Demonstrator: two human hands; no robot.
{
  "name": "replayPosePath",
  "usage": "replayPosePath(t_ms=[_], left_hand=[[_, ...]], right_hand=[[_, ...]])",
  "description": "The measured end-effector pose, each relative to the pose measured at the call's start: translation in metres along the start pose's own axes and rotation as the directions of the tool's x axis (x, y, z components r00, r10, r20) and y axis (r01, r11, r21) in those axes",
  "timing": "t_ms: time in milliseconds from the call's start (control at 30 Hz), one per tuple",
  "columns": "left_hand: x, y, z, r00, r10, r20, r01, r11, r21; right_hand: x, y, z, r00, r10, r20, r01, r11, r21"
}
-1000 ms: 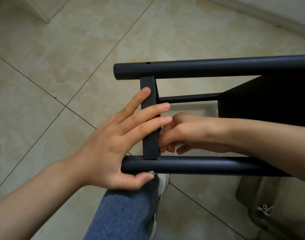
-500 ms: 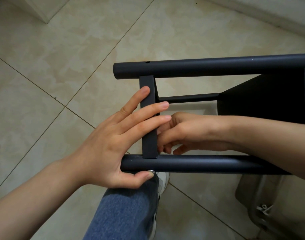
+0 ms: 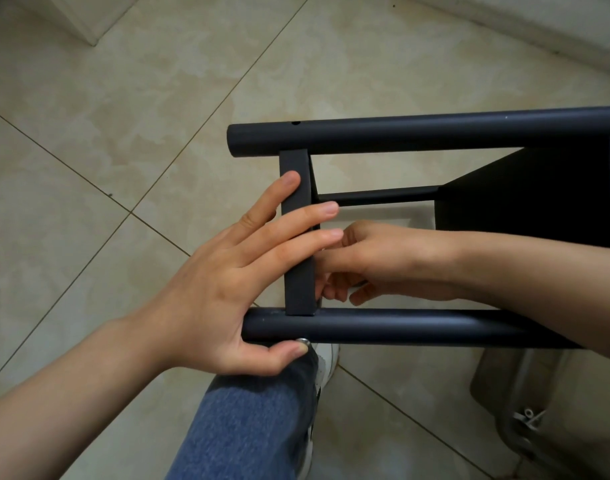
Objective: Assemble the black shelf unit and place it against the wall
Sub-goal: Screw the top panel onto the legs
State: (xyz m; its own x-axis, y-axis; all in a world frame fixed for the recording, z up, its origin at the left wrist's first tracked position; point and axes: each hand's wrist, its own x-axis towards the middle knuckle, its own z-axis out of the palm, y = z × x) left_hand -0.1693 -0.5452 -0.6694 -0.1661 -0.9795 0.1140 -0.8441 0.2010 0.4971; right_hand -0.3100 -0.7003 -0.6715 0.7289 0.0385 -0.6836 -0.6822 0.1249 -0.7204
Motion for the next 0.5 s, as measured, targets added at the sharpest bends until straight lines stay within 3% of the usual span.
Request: replayPosePath(t_ms=[100, 267, 400, 500], left_hand=[[-0.0002, -0.0001, 0.0001, 1.000, -0.001, -0.001, 0.001, 1.000, 0.003], [-0.0007, -0.0002, 0.0008, 1.000, -0.002, -0.005, 0.002, 1.000, -0.001], [-0.0002, -0.0009, 0.0002, 1.000, -0.002, -0.004, 0.002, 1.000, -0.003], [0.0001, -0.0013, -0.0002, 1.000, 0.000, -0.006, 0.000, 1.000, -0.003]], right_hand=[[-0.0023, 0.0005, -0.0004, 0.996, 0.001, 0.084, -0.003, 1.000, 0.026], [0.0001, 0.0006, 0.0015, 1.000, 0.012, -0.018, -0.013, 0.999, -0.049], [-0.0021, -0.0003, -0.0013, 0.996, -0.009, 0.089, 0.005, 0.999, 0.042], [0.0001, 0.0007, -0.0016, 0.999, -0.020, 0.048, 0.020, 1.000, -0.001]])
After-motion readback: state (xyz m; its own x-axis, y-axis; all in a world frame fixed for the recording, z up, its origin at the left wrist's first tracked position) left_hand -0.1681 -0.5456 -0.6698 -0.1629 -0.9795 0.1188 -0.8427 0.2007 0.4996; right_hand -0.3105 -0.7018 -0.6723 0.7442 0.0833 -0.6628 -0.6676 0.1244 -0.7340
